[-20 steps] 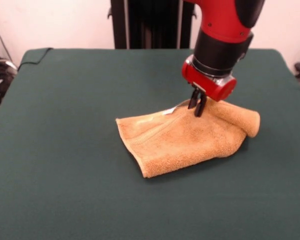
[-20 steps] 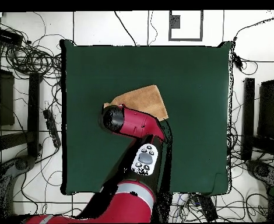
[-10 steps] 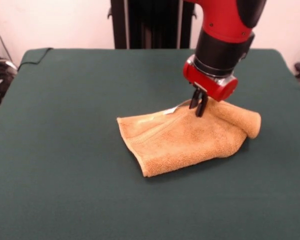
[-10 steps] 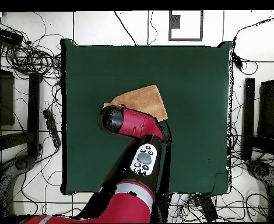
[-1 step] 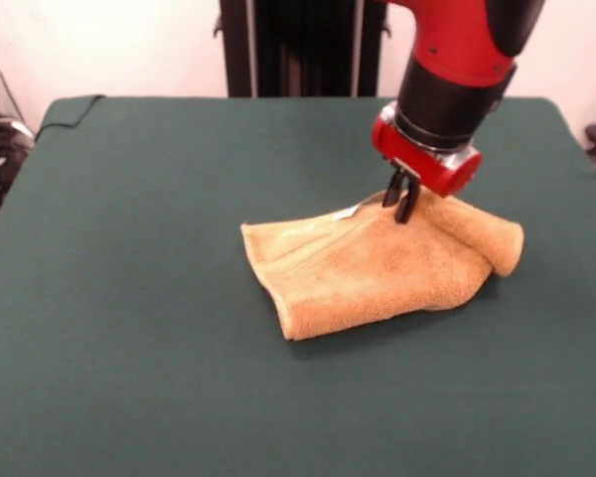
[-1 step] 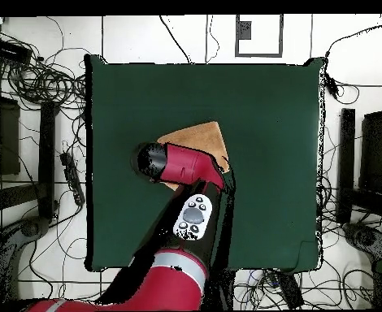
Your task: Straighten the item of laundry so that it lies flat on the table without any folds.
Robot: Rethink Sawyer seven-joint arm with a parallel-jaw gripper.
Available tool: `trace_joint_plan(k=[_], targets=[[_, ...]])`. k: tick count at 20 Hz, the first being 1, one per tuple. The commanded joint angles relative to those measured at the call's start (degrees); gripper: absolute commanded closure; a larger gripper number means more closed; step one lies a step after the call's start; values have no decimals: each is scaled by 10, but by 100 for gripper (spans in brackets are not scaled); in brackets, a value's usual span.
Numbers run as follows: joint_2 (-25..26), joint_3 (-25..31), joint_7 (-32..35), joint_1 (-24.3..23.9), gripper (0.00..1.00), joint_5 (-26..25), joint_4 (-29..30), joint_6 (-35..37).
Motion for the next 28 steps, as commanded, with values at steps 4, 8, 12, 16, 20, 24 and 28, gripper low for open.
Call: trace_joint_plan(k=[4,8,12,16,20,24,28], targets=[[36,32,66,17,100,-25,-52,158],[37,33,63,15,100,-28,-51,138],[44,22,75,18,100,-31,-77,193],[45,13,80,22,100,-33,-87,231],[63,1,90,25,100,-37,-121,274],[105,-7,108,27,100,-40,-188,317],[151,-20,146,34,100,-36,-256,373]])
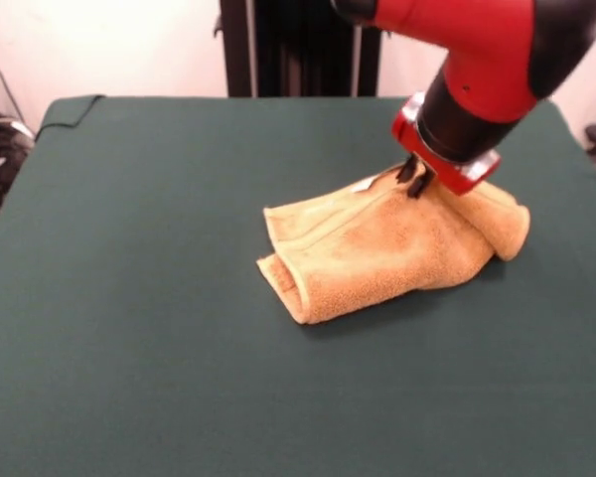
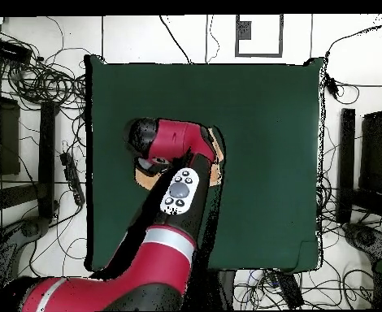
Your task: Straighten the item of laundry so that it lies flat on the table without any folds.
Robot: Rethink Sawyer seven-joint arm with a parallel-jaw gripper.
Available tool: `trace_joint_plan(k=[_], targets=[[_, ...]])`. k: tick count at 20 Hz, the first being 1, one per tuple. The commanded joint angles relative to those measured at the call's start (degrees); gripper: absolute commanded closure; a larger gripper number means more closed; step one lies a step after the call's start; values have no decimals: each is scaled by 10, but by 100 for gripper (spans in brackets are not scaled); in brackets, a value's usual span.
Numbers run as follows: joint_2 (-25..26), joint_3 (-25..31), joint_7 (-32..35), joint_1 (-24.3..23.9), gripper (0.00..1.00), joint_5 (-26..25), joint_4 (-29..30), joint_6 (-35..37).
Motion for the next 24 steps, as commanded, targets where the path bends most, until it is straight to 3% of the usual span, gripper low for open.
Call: trace_joint_plan(k=[1,6,10,15,24], targets=[[85,4,159,27,100,-11,-125,153],[136,-22,198,24,100,0,-207,259],[137,-20,204,24,100,14,-212,254],[62,21,143,31,100,21,-99,47],[-29,76,101,35,100,42,62,-173]])
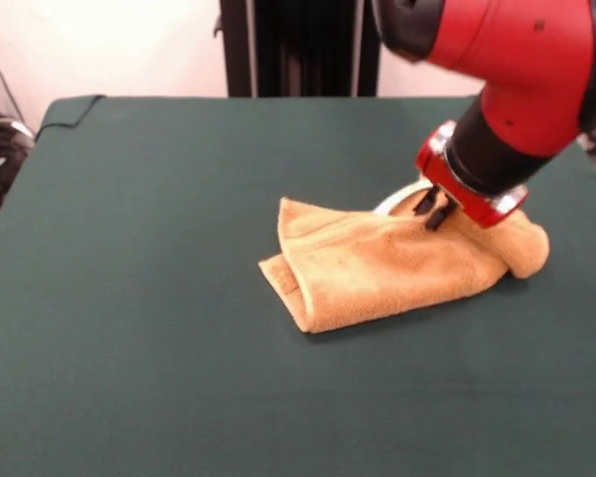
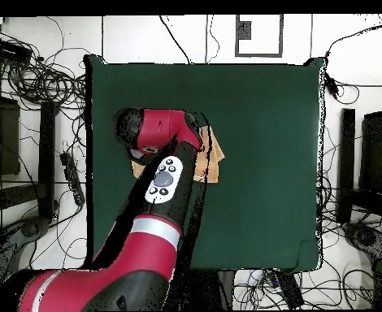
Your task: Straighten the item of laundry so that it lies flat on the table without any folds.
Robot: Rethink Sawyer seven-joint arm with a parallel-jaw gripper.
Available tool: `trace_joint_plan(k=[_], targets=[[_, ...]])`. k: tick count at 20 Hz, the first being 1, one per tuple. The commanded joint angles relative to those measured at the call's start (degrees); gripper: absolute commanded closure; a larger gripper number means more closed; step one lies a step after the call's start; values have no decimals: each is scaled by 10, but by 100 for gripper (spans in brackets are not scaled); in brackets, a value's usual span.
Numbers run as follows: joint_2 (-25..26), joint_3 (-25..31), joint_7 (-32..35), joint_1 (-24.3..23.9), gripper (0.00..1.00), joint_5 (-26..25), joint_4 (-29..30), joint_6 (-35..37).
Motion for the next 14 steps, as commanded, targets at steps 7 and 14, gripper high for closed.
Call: trace_joint_plan(k=[7,14], targets=[[-112,146,48,-15,100,34,212,-283],[-124,164,53,-30,100,23,225,-306]])
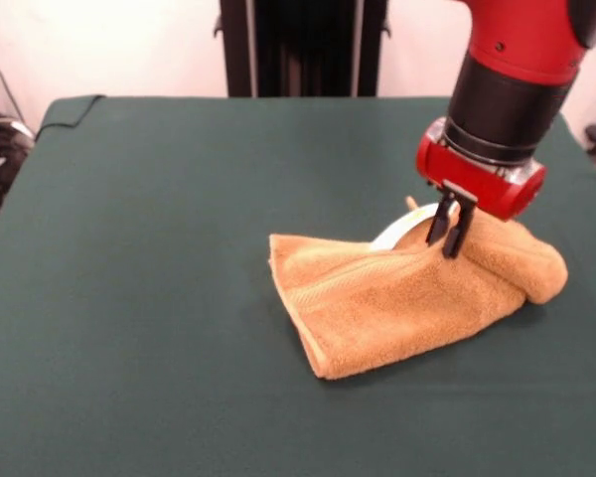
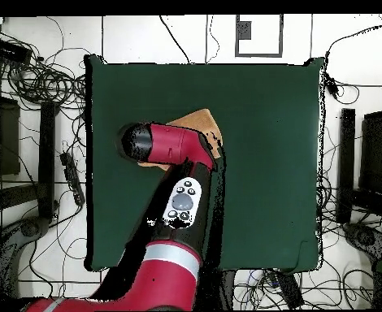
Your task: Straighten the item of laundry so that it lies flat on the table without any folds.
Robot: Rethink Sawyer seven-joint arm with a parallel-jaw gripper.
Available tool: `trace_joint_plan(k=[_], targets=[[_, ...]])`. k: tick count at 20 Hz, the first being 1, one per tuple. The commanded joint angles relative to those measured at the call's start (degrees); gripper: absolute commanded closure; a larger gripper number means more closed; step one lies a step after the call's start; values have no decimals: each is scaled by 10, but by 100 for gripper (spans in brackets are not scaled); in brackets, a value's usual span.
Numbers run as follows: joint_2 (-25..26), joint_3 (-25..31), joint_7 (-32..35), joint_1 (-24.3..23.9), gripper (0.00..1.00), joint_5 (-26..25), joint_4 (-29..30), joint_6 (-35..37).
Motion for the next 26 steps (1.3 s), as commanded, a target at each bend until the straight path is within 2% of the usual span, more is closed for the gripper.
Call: trace_joint_plan(k=[1,13,20,26], targets=[[-16,97,54,-3,100,20,82,-31],[-22,61,39,12,100,-14,55,87],[-21,26,12,19,100,-57,37,195],[-49,38,-23,-2,100,-83,75,184]])
